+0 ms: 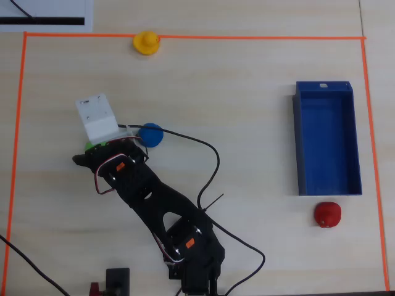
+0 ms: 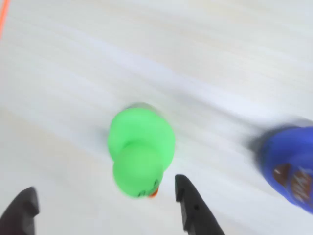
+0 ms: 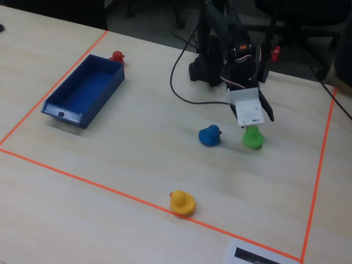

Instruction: Grasp green duck and put it into box.

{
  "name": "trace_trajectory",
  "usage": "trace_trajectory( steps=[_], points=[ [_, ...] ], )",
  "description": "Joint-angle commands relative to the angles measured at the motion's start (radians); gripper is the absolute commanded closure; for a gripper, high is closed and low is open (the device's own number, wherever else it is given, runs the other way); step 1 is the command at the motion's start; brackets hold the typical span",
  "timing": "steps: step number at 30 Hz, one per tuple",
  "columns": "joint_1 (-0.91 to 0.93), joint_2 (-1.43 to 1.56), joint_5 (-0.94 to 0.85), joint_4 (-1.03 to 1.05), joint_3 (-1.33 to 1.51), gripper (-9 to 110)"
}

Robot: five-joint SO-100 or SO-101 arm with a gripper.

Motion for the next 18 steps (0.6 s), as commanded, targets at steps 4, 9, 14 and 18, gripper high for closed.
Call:
trace_trajectory(
  steps=[4, 9, 14, 18],
  points=[
    [0.018, -0.127, 0.014, -0.078, -0.091, 62],
    [0.025, -0.239, 0.029, -0.092, -0.170, 62],
    [0.035, -0.308, 0.043, -0.100, -0.206, 62],
    [0.044, -0.327, 0.055, -0.086, -0.195, 62]
  ],
)
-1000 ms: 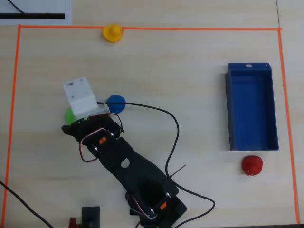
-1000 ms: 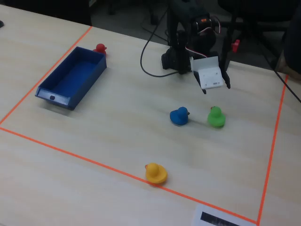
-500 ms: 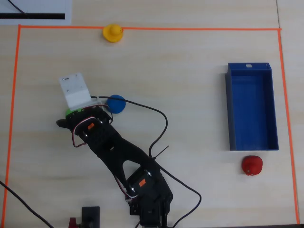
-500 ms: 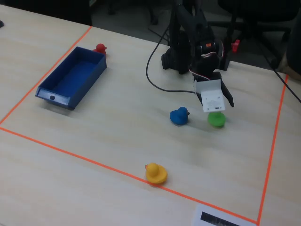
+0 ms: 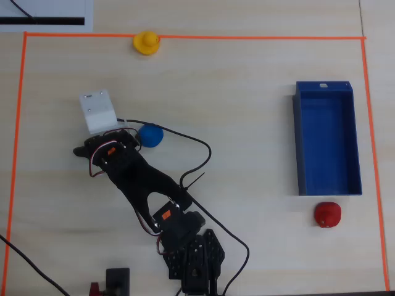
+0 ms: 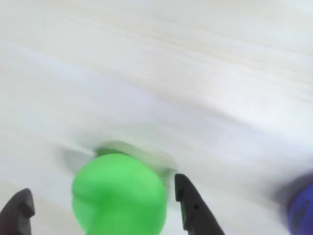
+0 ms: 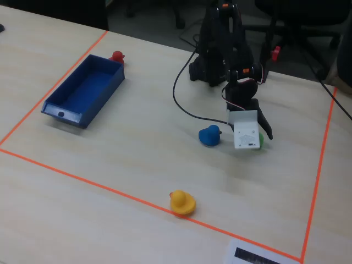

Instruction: Grasp green duck and put it into box.

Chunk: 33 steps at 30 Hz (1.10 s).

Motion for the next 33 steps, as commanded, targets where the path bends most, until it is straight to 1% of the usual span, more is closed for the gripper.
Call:
trace_trajectory(
  steps=[1, 12, 17, 21, 30, 33],
  points=[
    [0.015, 0.006, 0.012, 0.000, -0.028, 62],
    [-0.026, 0.067, 0.029, 0.069, 0.051, 63],
    [-0.041, 0.060, 0.049, 0.075, 0.044, 65],
    [-0.037, 0.037, 0.052, 0.098, 0.005, 67],
    [0.006, 0.006, 0.035, 0.104, -0.031, 66],
    [0.015, 0.005, 0.031, 0.104, -0.037, 68]
  ],
)
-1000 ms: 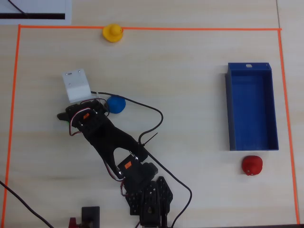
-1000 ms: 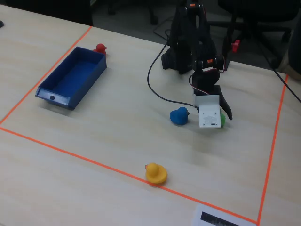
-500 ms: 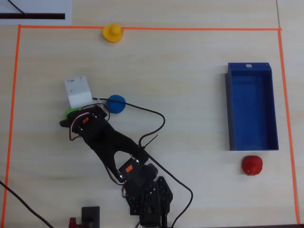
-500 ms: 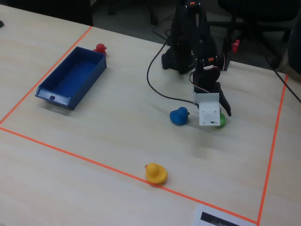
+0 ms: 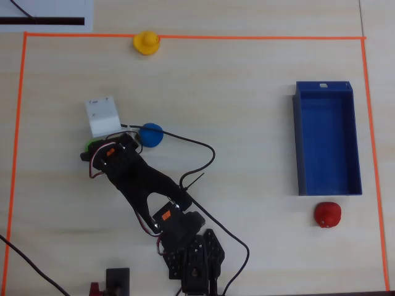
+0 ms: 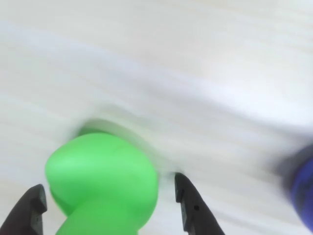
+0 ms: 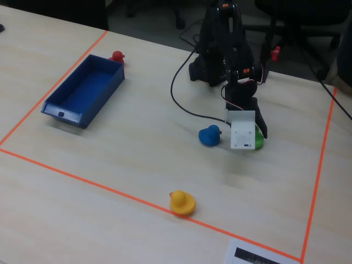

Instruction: Grasp green duck and put it into box.

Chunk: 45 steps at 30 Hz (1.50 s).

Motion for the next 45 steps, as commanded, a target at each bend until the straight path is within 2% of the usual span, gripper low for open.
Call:
trace_trajectory(
  steps=[1, 8, 11, 12, 23, 31, 38, 45],
  points=[
    [0.021, 0.005, -0.017, 0.003, -0.035, 69],
    [0.026, 0.021, -0.057, 0.008, -0.034, 76],
    [0.026, 0.029, -0.078, 0.014, -0.029, 98],
    [0.026, 0.034, -0.078, 0.014, -0.028, 101],
    [0.063, 0.133, -0.086, 0.043, -0.006, 101],
    [0.166, 0.434, -0.061, 0.210, 0.049, 101],
    [0.364, 0.609, -0.067, 0.351, 0.021, 101],
    [0.712, 0.607, -0.155, 0.402, -0.146, 101]
  ],
)
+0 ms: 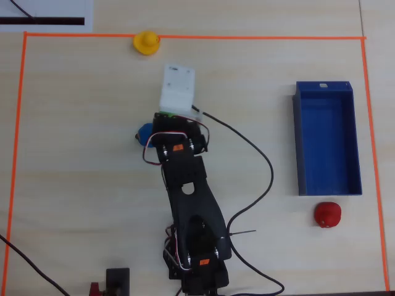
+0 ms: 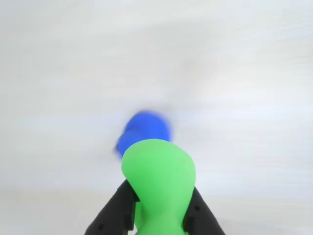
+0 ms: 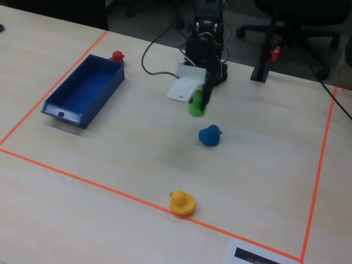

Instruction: Grasp green duck and put it into box.

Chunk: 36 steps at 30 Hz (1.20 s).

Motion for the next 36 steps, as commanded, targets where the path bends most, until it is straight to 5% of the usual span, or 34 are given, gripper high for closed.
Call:
trace_trajectory(
  steps=[1, 18, 36],
  points=[
    [0.241, 0.000, -0.084, 0.003, -0.153, 101],
    [0.907, -0.580, -0.184, 0.055, -0.894, 101],
    [1.043, -0.985, -0.187, 0.054, -1.150, 101]
  ],
)
